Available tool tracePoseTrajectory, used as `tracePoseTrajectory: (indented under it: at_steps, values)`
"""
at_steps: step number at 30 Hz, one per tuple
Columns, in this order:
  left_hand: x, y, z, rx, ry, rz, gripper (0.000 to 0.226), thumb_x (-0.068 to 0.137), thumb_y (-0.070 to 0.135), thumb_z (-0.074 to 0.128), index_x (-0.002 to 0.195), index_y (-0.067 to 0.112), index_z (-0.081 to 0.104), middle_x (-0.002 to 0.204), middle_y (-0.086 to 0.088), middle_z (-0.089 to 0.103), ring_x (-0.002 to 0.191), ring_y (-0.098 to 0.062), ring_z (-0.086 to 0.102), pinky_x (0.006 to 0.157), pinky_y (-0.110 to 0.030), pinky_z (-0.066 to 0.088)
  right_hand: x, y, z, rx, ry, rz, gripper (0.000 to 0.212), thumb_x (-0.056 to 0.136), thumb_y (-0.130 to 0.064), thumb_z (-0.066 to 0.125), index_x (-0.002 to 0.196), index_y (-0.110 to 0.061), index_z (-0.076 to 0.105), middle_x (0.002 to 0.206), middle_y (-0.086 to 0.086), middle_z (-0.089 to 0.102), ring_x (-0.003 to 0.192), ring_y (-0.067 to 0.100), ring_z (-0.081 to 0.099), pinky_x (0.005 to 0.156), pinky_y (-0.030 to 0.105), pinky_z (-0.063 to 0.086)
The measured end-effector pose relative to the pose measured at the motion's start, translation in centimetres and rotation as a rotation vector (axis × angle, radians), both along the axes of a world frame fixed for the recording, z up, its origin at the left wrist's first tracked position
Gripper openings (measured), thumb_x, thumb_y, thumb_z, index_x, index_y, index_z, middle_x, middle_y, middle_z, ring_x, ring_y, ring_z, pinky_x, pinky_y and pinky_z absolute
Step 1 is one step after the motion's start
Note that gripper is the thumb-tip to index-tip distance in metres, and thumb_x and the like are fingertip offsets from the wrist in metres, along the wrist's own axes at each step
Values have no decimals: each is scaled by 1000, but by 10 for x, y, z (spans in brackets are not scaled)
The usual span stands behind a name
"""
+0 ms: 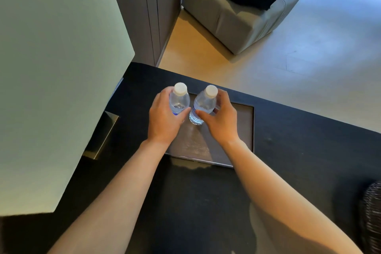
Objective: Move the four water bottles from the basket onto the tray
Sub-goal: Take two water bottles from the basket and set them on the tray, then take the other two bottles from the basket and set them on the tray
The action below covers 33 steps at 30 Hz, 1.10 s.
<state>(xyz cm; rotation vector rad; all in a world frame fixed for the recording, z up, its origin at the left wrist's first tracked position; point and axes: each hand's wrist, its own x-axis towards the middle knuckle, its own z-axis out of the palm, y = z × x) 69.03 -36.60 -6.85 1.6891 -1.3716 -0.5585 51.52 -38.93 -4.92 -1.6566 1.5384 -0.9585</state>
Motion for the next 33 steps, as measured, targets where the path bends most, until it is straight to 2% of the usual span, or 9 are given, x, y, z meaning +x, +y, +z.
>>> tracePoseTrajectory:
  at_steps: [3,7,15,21,24,26,29,31,33]
  values:
    - [4,-15,-3,-25,2,3,69,76,37,86,134,33,49,126,14,57,111,8,51,86,5,36,6,-15,-1,-29,-8,-10,68,80,-21,90,134,-28,50,126,-14,61,118,13,61,95,24,53]
    - [7,-35,-7,-50,-14,1,70,78,34,87,136,29,50,131,4,60,118,1,49,85,1,37,9,-32,-3,-49,4,-19,68,79,-19,91,134,-25,51,129,-6,65,119,15,62,96,32,57]
    - [8,-57,-10,-72,-10,0,70,79,35,86,139,30,48,135,3,60,121,0,48,86,3,36,14,-45,-7,-49,6,-35,70,80,-22,90,137,-26,49,135,-4,64,124,15,60,101,38,57]
    - [7,-59,-10,-50,-5,7,75,80,32,85,143,29,44,139,2,56,125,4,42,88,4,35,14,-41,-7,-52,-3,-40,73,81,-22,90,141,-22,47,137,-2,63,123,12,59,102,33,55]
    - [5,-57,-10,-29,16,5,86,79,31,87,150,24,39,143,0,54,132,-7,48,101,-14,43,14,-38,-4,-27,-14,-29,77,80,-20,90,143,-21,46,137,-2,62,123,13,59,101,27,52]
    - [4,-54,-8,5,37,9,94,77,32,88,154,21,34,144,-4,53,135,-16,50,103,-27,46,12,-35,-1,1,-30,-18,77,80,-20,89,144,-21,45,137,-4,61,122,10,58,97,17,48]
    - [2,-44,-4,49,32,33,100,77,34,88,156,17,30,143,-6,52,134,-18,50,101,-25,43,7,-28,1,33,-42,-9,78,82,-20,88,146,-19,45,138,-6,59,122,6,57,94,7,43]
    - [-1,-33,0,76,23,63,99,79,36,86,157,15,29,146,-8,50,136,-18,49,100,-22,40,0,-19,1,56,-16,-15,80,84,-22,87,150,-15,43,143,-3,57,127,8,55,100,13,42]
    - [-7,-18,5,87,-1,81,94,81,37,84,155,13,32,146,-8,49,131,-10,47,96,-13,36,-10,-8,1,87,41,-28,86,85,-27,86,155,-12,38,154,3,51,138,16,50,111,30,42]
